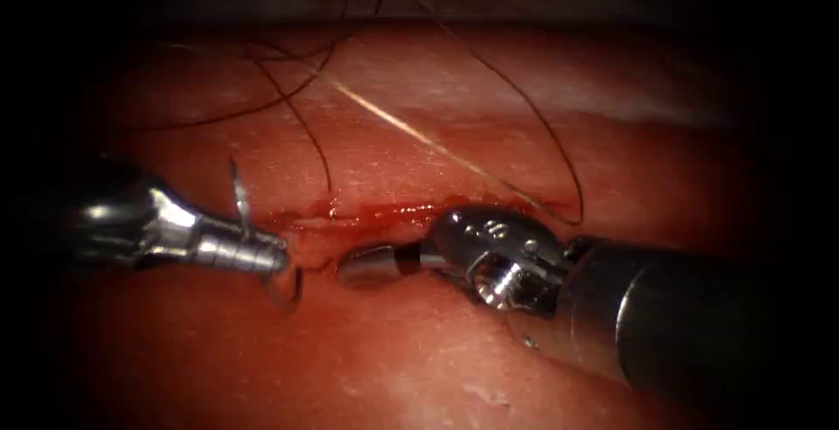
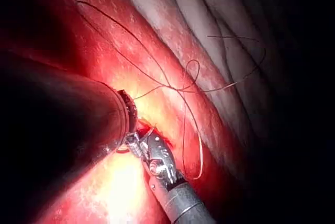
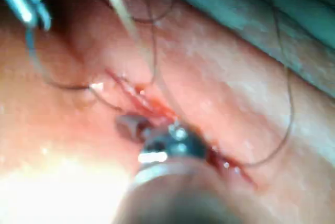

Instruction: Wound Closure

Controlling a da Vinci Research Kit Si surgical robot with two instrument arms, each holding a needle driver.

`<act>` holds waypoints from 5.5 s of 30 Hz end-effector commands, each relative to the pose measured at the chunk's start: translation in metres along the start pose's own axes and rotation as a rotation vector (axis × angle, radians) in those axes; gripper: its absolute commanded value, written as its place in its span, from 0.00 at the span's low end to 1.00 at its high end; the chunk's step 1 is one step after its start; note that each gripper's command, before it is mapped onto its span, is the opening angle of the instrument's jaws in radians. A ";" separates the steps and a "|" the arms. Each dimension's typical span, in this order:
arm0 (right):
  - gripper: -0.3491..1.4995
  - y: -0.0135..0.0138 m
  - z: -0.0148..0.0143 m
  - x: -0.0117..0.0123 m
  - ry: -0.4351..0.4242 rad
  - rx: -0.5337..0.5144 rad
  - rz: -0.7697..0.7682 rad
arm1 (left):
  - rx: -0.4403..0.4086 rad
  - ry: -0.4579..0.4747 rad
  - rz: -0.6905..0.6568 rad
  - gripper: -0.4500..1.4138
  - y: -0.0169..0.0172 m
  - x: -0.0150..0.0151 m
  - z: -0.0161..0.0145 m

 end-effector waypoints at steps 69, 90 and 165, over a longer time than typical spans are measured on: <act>0.00 -0.0174 -0.0020 0.0087 -0.015 0.158 0.061 | 0.089 -0.067 0.894 0.05 0.0058 0.0008 -0.0064; 0.77 -0.0100 -0.0051 0.0084 0.118 -0.070 -0.438 | 0.202 -0.021 0.891 0.05 -0.0012 0.0008 -0.0125; 0.83 -0.0146 -0.0088 0.0110 0.086 0.021 -0.520 | 0.179 -0.035 0.879 0.05 -0.0026 -0.0004 -0.0110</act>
